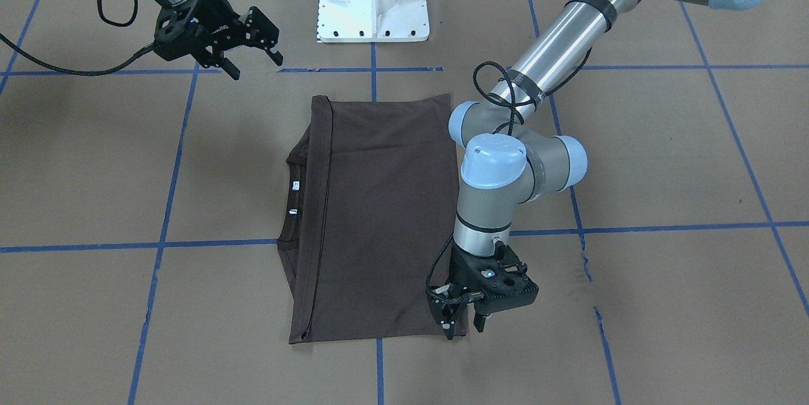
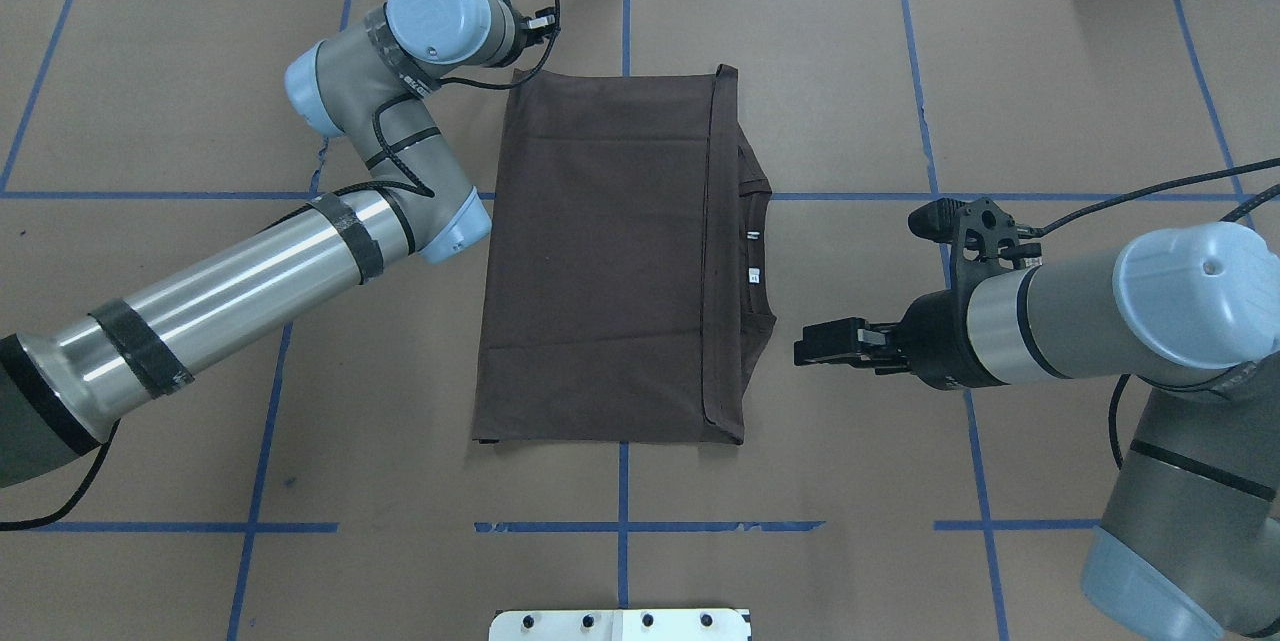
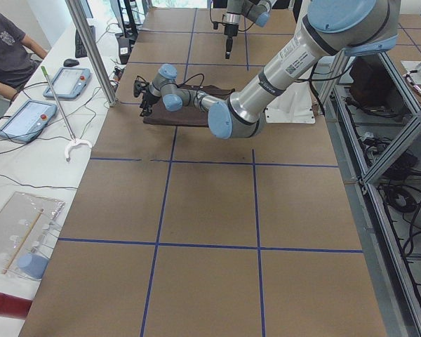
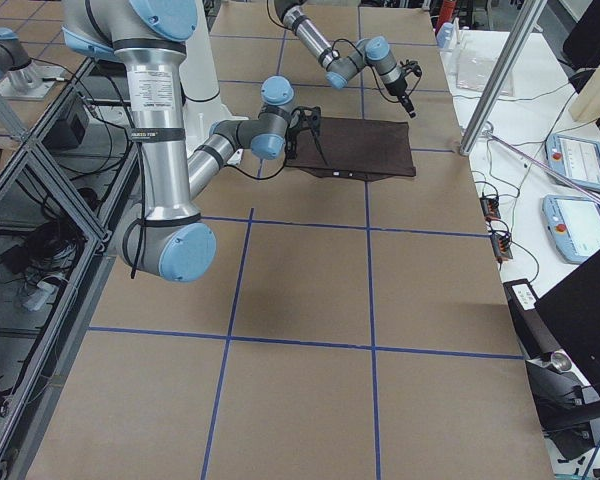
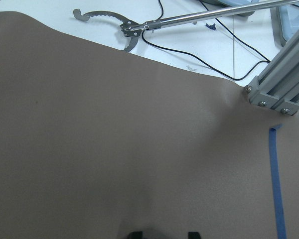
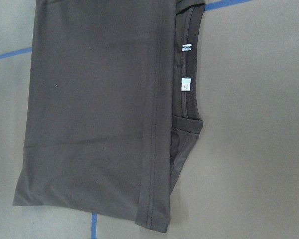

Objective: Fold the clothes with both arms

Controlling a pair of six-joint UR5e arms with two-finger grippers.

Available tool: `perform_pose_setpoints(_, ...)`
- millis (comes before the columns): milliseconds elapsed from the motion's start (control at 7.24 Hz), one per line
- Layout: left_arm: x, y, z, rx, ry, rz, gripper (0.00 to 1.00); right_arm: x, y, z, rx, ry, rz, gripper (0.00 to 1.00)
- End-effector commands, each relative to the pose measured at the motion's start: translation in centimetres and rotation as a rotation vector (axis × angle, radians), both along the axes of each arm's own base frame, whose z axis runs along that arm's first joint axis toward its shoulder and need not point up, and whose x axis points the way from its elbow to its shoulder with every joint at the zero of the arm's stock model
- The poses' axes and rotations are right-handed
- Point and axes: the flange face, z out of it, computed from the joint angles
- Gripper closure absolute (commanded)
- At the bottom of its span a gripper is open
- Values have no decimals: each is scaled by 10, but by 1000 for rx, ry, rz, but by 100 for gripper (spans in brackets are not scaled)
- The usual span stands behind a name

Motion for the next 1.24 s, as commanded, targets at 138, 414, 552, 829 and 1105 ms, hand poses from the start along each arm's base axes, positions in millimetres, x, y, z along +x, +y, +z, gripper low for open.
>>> perform_pose_setpoints(138,-43,38,-19,-73,27,117,0,-35,-26,-6,-31,114,10,0)
perform_pose_setpoints(414,-105,113,-40,-107,35,181,0,-92,-49,-35,19,292,-20,0)
perform_pose_setpoints(552,-133,150,-59,-119,46,208,0,-143,-57,-42,17,354,-30,0)
perform_pose_setpoints(829,-151,217,-90,-133,46,273,0,-198,-49,-41,-13,448,-80,0)
perform_pose_setpoints(1105,-138,230,-90,-141,51,297,0,-215,-26,-34,-40,525,-129,0)
